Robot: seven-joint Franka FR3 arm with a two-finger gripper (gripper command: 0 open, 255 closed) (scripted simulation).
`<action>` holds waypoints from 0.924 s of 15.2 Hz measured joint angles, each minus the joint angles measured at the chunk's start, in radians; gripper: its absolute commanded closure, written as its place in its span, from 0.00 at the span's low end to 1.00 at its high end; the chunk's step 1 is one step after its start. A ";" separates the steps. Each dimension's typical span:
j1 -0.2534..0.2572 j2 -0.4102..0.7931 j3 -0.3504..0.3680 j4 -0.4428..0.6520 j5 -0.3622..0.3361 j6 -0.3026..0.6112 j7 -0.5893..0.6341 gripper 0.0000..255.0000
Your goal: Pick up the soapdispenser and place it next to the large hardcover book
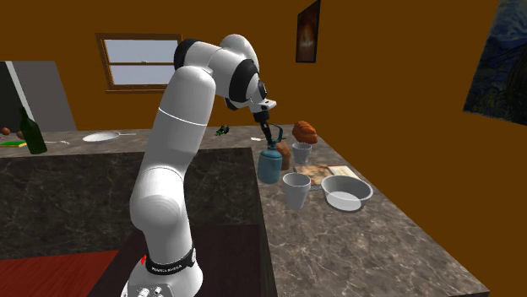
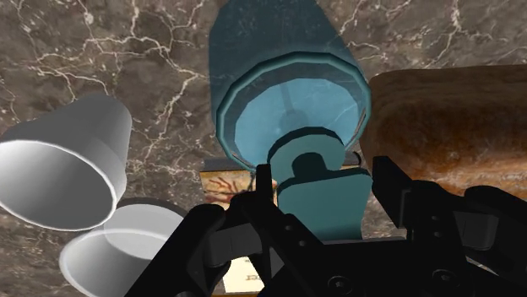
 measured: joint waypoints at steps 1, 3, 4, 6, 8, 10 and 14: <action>0.000 0.000 0.000 0.000 0.000 0.000 0.000 0.00; 0.000 0.000 0.000 0.000 0.000 0.000 0.000 0.00; 0.000 0.000 0.000 0.000 0.000 0.000 0.000 0.00; 0.000 0.000 0.000 0.001 0.000 0.000 0.000 0.00; -0.003 -0.009 0.007 0.004 0.009 -0.008 -0.005 0.00; -0.026 -0.049 0.033 0.001 0.047 -0.028 -0.025 0.00; -0.024 -0.069 0.051 0.035 0.076 -0.072 -0.042 0.00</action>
